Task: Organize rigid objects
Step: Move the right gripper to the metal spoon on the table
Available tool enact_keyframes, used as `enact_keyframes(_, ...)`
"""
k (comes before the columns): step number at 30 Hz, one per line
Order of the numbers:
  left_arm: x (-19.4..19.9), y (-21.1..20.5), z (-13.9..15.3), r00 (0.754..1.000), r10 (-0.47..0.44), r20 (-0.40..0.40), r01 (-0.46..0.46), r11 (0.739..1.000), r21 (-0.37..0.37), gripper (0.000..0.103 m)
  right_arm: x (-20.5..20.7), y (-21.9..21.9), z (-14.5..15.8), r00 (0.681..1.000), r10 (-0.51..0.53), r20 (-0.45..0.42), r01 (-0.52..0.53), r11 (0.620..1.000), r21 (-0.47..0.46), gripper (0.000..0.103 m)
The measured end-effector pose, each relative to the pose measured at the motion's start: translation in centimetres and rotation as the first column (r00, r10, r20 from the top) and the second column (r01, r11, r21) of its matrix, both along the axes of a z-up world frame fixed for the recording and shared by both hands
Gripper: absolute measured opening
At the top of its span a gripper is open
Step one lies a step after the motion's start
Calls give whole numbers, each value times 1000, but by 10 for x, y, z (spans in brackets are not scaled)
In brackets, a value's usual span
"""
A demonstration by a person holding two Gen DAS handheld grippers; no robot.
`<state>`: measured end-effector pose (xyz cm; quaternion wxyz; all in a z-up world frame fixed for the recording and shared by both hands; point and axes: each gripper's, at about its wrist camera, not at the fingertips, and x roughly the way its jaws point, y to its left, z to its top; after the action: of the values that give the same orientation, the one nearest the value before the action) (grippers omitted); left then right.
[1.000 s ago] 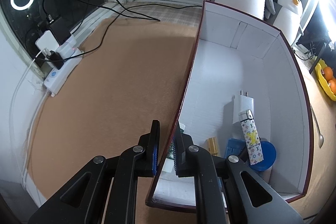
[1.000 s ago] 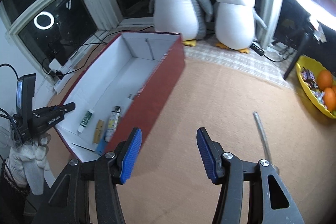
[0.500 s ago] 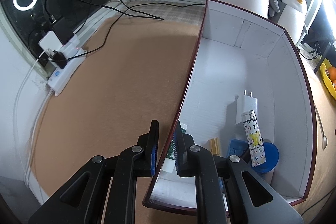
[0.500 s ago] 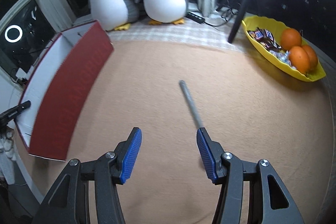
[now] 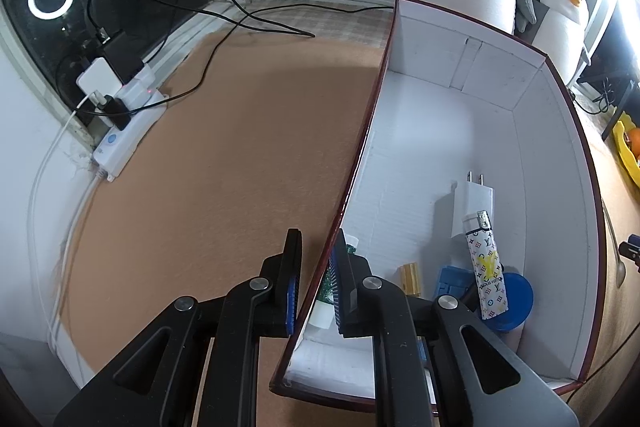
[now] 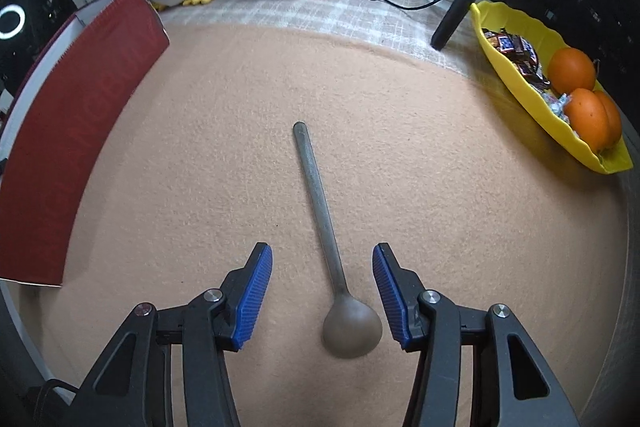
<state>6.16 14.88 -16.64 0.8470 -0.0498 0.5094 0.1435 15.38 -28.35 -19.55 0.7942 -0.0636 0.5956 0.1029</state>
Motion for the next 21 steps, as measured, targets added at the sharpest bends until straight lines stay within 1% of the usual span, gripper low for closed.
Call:
enact_keyframes(2, 0, -1, 0, 1000, 1, -2, -1, 1000, 2, 12, 4, 0, -6, 1000, 9, -17, -9, 1000, -6, 40)
enact_keyframes(5, 1, -1, 0, 1000, 2, -7, -2, 1000, 4, 13, 7, 0, -14, 999, 20, -37, -21, 1000, -18, 33)
enact_keyframes(9, 4, -1, -2, 1000, 6, -16, -6, 1000, 10, 13, 7, -1, -23, 997, 36, -63, -37, 999, -22, 27)
enact_keyframes(12, 5, -2, -2, 1000, 7, -22, -6, 1000, 15, 14, 6, -2, -24, 997, 41, -63, -42, 999, -11, 24)
enact_keyframes(17, 7, -3, -5, 999, 9, -37, -8, 1000, 20, 14, 6, -7, -26, 998, 28, -64, -28, 1000, 5, 10)
enact_keyframes(21, 8, -4, -6, 999, 9, -41, -8, 1000, 23, 14, 6, -13, -26, 998, -1, -65, 3, 999, 34, 7)
